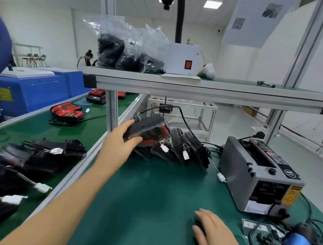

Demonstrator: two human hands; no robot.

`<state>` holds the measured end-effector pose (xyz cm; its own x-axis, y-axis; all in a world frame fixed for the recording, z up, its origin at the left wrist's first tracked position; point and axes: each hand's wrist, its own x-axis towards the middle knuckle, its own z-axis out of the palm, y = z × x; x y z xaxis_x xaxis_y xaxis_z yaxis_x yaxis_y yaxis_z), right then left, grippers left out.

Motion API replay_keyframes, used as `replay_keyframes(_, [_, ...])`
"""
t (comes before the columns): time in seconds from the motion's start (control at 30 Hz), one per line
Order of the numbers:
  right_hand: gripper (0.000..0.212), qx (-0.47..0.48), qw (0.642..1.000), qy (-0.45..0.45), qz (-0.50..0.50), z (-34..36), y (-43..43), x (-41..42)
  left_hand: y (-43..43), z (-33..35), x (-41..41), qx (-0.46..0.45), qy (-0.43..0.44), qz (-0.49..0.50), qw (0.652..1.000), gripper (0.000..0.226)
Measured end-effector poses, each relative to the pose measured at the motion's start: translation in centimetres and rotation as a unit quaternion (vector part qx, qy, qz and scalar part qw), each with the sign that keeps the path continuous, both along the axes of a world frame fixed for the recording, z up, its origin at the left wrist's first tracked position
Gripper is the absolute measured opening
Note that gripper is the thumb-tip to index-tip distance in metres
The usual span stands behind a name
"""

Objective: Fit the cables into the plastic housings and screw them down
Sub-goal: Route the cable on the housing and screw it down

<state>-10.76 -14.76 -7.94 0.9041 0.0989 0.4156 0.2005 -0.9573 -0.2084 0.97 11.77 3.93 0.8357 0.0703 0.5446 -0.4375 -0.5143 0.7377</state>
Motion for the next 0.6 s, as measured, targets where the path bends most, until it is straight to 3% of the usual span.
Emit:
replay_keyframes(0.1, [0.045,0.038,0.999,0.021,0.004,0.9,0.1,-0.4,-0.1,-2.7,-3.6,0.052,-0.029,-0.005,0.998,0.057])
replay_keyframes(0.27, [0.021,0.196,0.979,0.063,0.001,1.0,0.0,-1.2,-0.7,-6.5,-8.7,0.169,-0.081,-0.070,0.980,0.065])
replay_keyframes(0.5, [0.024,0.386,0.915,0.116,0.034,1.9,1.0,-3.0,-2.2,-11.0,-13.0,0.309,-0.166,-0.076,0.933,0.085])
replay_keyframes(0.6, [0.025,0.423,0.895,0.130,0.051,1.8,1.7,-3.9,-2.8,-12.1,-13.9,0.330,-0.195,-0.070,0.921,0.075])
